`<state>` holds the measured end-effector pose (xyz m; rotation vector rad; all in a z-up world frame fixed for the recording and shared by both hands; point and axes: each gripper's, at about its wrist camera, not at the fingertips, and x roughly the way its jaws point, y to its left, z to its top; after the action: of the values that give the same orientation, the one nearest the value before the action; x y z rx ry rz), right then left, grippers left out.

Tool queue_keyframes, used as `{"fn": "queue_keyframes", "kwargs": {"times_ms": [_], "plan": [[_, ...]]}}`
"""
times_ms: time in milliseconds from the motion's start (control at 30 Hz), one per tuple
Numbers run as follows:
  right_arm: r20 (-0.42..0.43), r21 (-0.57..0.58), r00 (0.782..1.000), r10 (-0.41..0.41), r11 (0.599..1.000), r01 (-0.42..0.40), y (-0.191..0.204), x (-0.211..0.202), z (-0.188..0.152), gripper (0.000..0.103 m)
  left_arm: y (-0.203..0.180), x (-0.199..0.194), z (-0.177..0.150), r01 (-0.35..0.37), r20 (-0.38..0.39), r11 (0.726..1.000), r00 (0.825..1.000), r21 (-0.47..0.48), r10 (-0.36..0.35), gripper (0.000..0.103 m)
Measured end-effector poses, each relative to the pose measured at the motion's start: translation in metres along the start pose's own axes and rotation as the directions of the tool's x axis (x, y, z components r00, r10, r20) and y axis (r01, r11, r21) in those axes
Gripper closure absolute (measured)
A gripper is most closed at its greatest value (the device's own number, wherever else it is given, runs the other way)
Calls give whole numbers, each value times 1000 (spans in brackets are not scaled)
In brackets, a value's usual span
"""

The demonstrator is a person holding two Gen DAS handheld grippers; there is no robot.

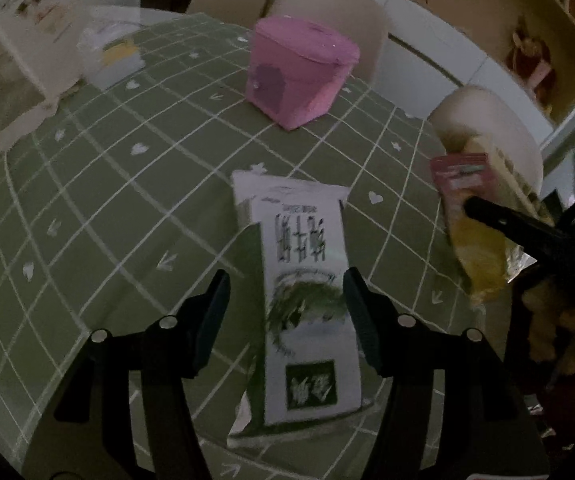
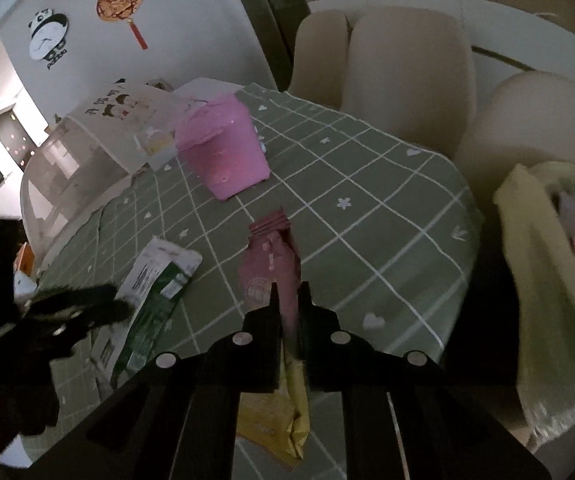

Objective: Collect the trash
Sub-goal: 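Grasp the white-and-green milk carton with the left tool while the right tool grasps the yellow snack bag, then carry the milk carton and yellow snack bag over the bin with both tools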

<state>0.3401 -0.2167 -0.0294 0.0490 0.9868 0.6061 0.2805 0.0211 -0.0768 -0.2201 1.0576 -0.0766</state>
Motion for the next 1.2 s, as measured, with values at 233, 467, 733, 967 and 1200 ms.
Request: {"fn": "queue_keyframes", "kwargs": {"times_ms": [233, 467, 733, 967, 1200], "plan": [[56, 24, 998, -13, 1000, 12, -1, -32, -9, 94, -20, 23, 18, -69, -61, 996, 995, 62, 73, 46], [102, 16, 994, -35, 999, 33, -3, -57, -15, 94, -25, 21, 19, -37, -73, 999, 997, 15, 38, 49], [158, 5, 987, -40, 999, 40, -7, -89, -19, 94, -64, -46, 27, 7, 118, 998, 993, 70, -15, 51], [272, -7, 960, -72, 997, 77, -15, -141, -5, 94, -124, -114, 47, 25, 316, 986, 946, 164, -76, 52], [383, 9, 912, -148, 988, 157, -45, -210, 5, 94, -191, -147, 65, 76, 401, 958, 897, 276, -187, 52]]}}
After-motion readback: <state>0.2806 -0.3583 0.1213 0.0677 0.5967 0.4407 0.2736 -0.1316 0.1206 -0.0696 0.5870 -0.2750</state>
